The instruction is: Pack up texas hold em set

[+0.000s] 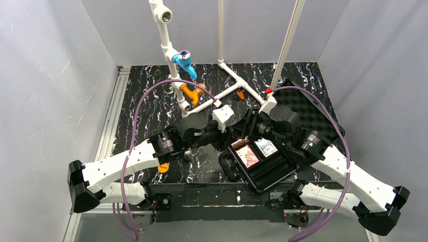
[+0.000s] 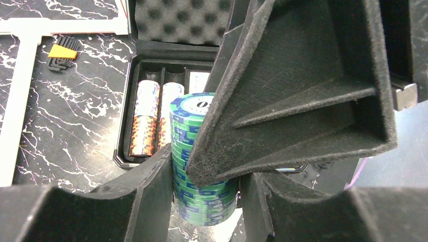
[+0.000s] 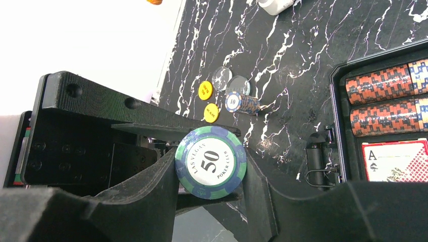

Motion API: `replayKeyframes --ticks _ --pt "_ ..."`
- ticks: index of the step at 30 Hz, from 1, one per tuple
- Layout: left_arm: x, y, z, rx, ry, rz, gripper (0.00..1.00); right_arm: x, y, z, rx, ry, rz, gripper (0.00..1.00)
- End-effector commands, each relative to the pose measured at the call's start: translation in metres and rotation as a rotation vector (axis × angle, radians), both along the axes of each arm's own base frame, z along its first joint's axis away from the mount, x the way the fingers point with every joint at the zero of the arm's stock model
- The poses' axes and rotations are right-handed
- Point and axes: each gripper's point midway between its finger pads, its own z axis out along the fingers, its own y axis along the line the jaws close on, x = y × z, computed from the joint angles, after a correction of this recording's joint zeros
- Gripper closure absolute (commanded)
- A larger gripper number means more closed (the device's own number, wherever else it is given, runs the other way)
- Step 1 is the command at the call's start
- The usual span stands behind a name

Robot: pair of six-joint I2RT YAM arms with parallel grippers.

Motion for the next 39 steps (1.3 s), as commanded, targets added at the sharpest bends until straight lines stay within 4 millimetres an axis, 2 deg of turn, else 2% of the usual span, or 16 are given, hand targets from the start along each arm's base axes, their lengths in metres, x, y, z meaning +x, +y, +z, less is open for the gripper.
replayKeyframes --ticks 1,7,8,12,18,23,26,31,36,39 --pt "0.007 -0.001 0.007 -0.03 -0.031 0.037 0.98 -0.008 0.01 0.063 0.211 -0.081 0.047 0.99" --pt "0.011 0.002 0.008 -0.025 -0.041 0.061 1.0 -0.008 0.009 0.069 0.228 -0.091 0.04 0.99" --pt "0.011 0.003 0.009 -0.026 -0.044 0.062 1.0 -0.009 0.008 0.069 0.227 -0.093 0.042 0.94" --pt "0.013 0.003 0.011 -0.025 -0.045 0.072 1.0 -0.008 0.006 0.073 0.228 -0.103 0.033 0.56" --pt "0.014 0.004 0.012 -0.022 -0.043 0.083 1.0 -0.005 -0.003 0.077 0.22 -0.123 -0.006 0.24" --pt "0.013 0.004 0.01 -0.015 -0.037 0.085 1.0 -0.001 -0.016 0.075 0.186 -0.139 -0.064 0.03" --pt "0.013 0.001 0.006 -0.011 -0.025 0.085 1.0 0.009 -0.04 0.071 0.112 -0.158 -0.172 0.02" --pt "0.015 -0.01 -0.009 0.025 0.012 0.091 1.0 0.028 -0.112 0.062 -0.035 -0.21 -0.479 0.02" --pt "0.012 -0.032 -0.028 0.062 0.06 0.079 1.0 0.027 -0.175 0.077 -0.083 -0.283 -0.695 0.02" --pt "0.009 -0.047 -0.039 0.085 0.073 0.068 1.0 0.023 -0.197 0.087 -0.077 -0.315 -0.761 0.03"
